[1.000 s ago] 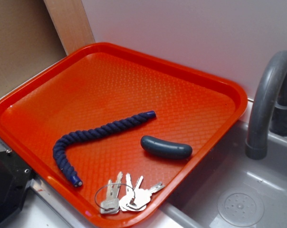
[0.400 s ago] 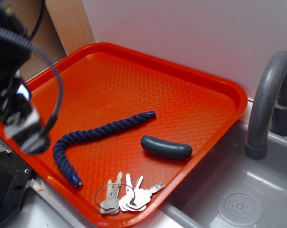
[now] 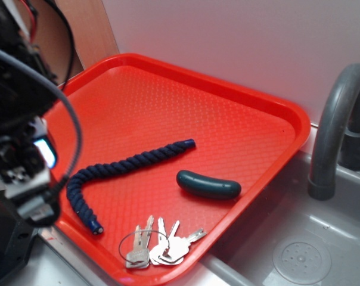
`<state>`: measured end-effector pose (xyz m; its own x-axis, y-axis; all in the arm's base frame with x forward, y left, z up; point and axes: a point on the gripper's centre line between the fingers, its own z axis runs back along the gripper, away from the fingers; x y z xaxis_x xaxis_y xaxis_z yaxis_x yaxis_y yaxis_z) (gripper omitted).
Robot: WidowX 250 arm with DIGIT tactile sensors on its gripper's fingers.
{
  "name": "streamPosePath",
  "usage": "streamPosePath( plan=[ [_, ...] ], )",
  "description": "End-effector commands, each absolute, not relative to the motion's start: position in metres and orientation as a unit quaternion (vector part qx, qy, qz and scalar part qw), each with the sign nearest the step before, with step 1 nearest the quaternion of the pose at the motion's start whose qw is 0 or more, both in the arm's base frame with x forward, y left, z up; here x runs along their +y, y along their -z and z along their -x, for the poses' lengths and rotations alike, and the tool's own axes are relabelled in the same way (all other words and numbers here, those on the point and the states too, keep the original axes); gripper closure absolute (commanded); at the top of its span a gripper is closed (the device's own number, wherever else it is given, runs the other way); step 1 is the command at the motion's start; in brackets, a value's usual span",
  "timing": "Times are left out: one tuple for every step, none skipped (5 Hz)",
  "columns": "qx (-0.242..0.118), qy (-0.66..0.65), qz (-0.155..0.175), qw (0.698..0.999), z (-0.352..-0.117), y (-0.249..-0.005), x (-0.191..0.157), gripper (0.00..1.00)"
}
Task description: Grab the silver keys.
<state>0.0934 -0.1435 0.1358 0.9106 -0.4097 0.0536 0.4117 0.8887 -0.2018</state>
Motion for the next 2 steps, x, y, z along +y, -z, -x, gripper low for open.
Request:
streamPosePath(
  plan=[
    [-0.068,0.246,0.085,0.963,-0.091,-0.106,-0.195,0.00],
    [-0.093,0.248,0.057,0.963,-0.100,-0.081,-0.209,0.00]
  ],
)
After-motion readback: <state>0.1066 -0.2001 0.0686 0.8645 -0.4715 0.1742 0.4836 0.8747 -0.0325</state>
